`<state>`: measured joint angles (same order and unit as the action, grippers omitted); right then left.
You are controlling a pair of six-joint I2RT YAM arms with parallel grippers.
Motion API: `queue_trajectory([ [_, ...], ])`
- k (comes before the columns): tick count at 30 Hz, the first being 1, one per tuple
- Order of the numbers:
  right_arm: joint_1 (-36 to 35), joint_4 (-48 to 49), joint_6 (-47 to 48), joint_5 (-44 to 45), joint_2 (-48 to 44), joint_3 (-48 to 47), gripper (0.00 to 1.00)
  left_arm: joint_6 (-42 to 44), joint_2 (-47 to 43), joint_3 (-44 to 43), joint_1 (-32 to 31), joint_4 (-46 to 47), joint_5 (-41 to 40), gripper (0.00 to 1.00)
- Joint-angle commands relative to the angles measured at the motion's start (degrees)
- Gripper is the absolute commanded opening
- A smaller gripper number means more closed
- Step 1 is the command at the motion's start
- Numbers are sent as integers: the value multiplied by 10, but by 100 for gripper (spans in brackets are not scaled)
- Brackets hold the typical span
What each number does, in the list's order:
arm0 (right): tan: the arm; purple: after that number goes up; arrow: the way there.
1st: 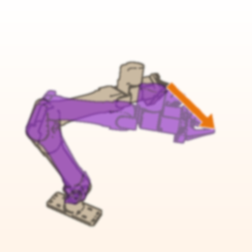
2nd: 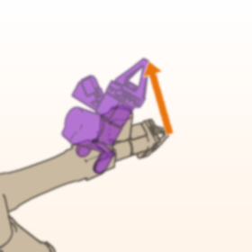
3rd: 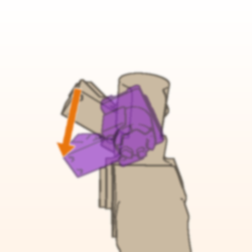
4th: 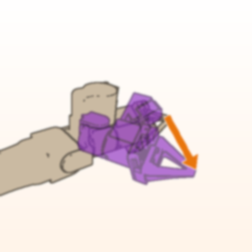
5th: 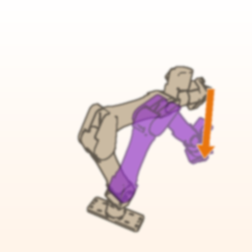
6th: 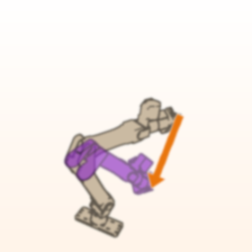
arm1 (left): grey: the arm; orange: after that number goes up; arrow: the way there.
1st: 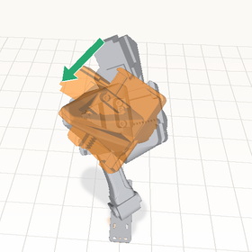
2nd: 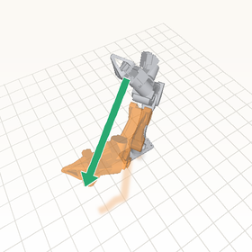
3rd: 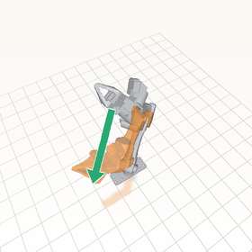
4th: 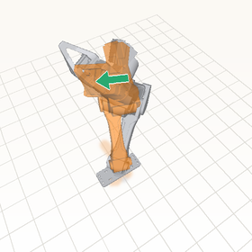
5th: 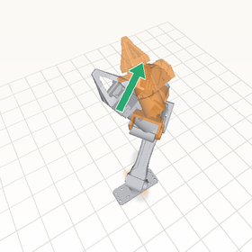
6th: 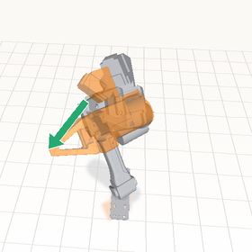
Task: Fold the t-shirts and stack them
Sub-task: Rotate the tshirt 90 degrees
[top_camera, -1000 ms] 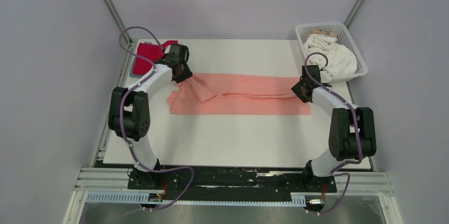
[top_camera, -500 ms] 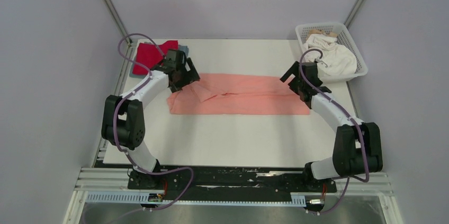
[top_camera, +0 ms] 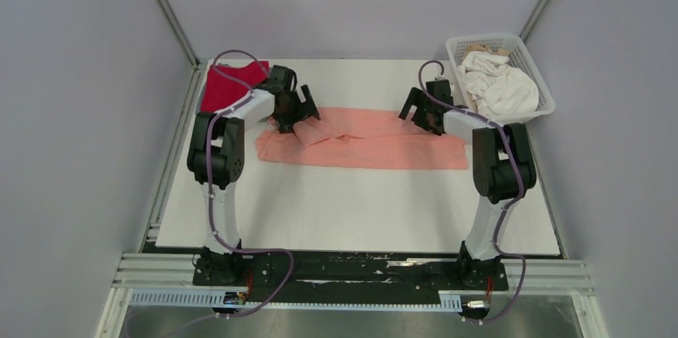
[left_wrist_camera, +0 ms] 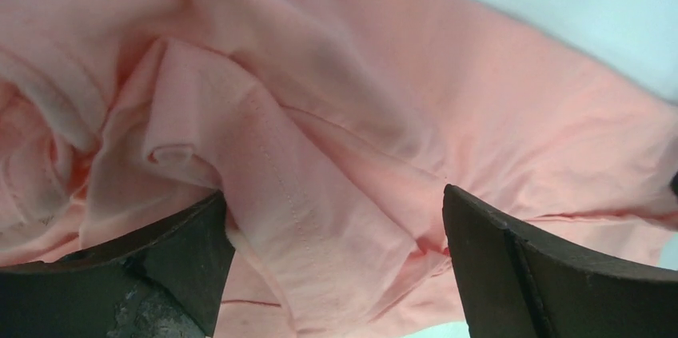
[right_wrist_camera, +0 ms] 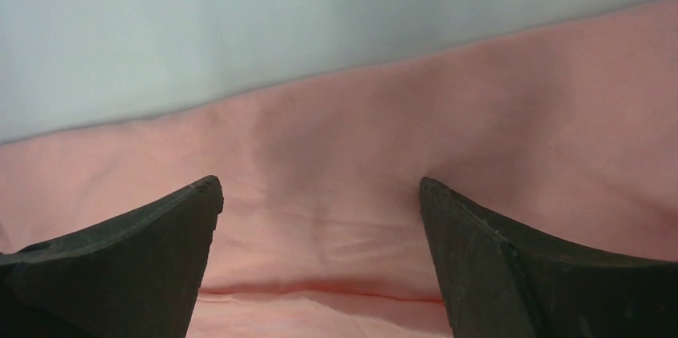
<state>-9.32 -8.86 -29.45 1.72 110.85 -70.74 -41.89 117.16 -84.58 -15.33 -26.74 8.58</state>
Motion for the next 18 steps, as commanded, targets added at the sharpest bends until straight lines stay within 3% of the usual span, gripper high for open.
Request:
queue_trajectory([
  [1, 0, -55, -29, -44, -47, 71, 100, 42, 91, -108, -2, -60, 20, 100],
  [6, -19, -85, -51, -124, -158, 232, 100, 106, 216, -308, -1, -150, 86, 100],
  [9, -63, -104, -57, -168, -227, 311, 100, 139, 304, -463, -1, -194, 122, 100],
  [11, -110, -97, -48, -243, -259, 347, 100, 154, 330, -539, 0, -224, 126, 100],
  [15, -236, -101, 19, -373, -242, 350, 100, 179, 296, -476, 5, -104, 160, 100],
  [18, -315, -89, 16, -389, -199, 325, 100, 180, 328, -551, 9, -116, 169, 100],
])
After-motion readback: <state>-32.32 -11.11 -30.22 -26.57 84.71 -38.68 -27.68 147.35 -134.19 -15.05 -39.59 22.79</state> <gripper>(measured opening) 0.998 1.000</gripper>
